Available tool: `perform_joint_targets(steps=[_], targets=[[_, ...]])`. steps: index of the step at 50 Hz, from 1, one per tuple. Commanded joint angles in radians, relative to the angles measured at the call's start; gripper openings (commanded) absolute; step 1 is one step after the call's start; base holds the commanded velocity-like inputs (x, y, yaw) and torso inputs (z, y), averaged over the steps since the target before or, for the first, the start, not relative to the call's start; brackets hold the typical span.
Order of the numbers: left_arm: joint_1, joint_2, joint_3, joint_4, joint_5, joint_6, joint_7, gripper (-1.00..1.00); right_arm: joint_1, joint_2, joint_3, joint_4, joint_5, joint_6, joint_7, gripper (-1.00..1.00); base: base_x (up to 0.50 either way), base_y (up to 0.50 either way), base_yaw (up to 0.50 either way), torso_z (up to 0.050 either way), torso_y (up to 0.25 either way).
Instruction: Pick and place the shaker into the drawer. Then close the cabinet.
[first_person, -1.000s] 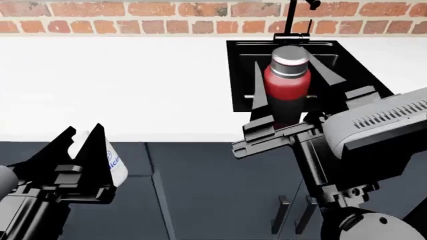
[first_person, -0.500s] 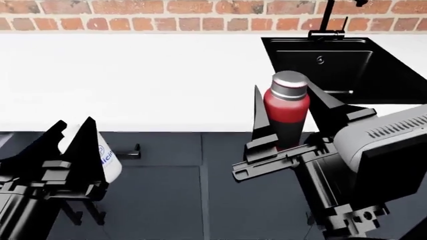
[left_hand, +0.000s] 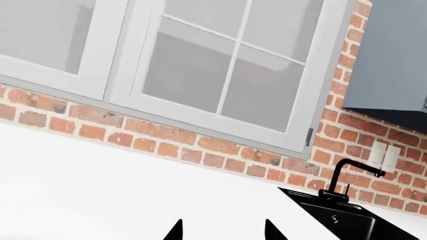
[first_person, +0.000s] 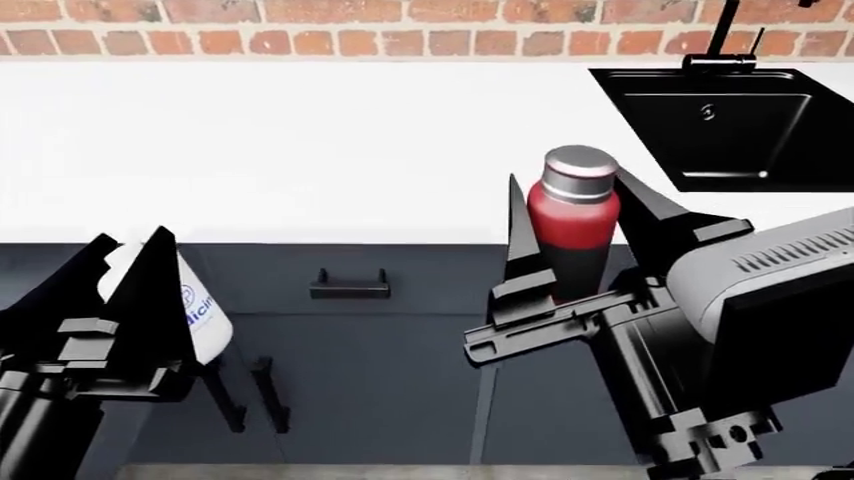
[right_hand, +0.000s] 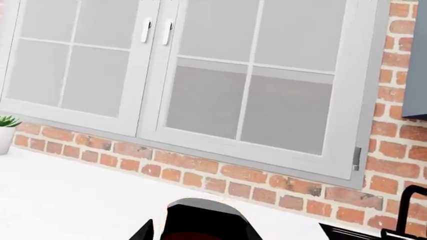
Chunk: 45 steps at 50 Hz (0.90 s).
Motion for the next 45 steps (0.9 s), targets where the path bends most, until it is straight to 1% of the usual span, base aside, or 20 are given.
perform_joint_targets(steps=[1,20,30,34,45], targets=[[0.007,-0.025,0.015,-0.001,-0.006,0.042,-0.015,-1.00,-0.003,0.011,-0.021,0.001,-0.026,-0.017,-0.004,-1.00,-0.12,0.50,0.00,0.000,0.000],[0.027,-0.068,0.047,0.000,0.006,0.105,-0.030,-1.00,0.023,0.020,-0.055,0.000,-0.019,-0.034,0.014,-1.00,-0.13,0.50,0.00,0.001,0.000],[-0.004,-0.097,0.065,-0.005,-0.009,0.119,-0.055,-1.00,0.038,0.026,-0.068,0.008,-0.018,-0.041,0.006,-1.00,-0.08,0.50,0.00,0.000,0.000],[-0.007,-0.099,0.074,-0.005,-0.006,0.123,-0.058,-1.00,0.039,0.030,-0.075,0.005,-0.023,-0.043,0.004,-1.00,0.20,0.49,0.00,0.000,0.000],[0.003,-0.105,0.087,-0.006,0.005,0.141,-0.056,-1.00,0.046,0.029,-0.105,0.007,-0.040,-0.042,-0.008,-1.00,0.37,0.43,0.00,0.000,0.000]])
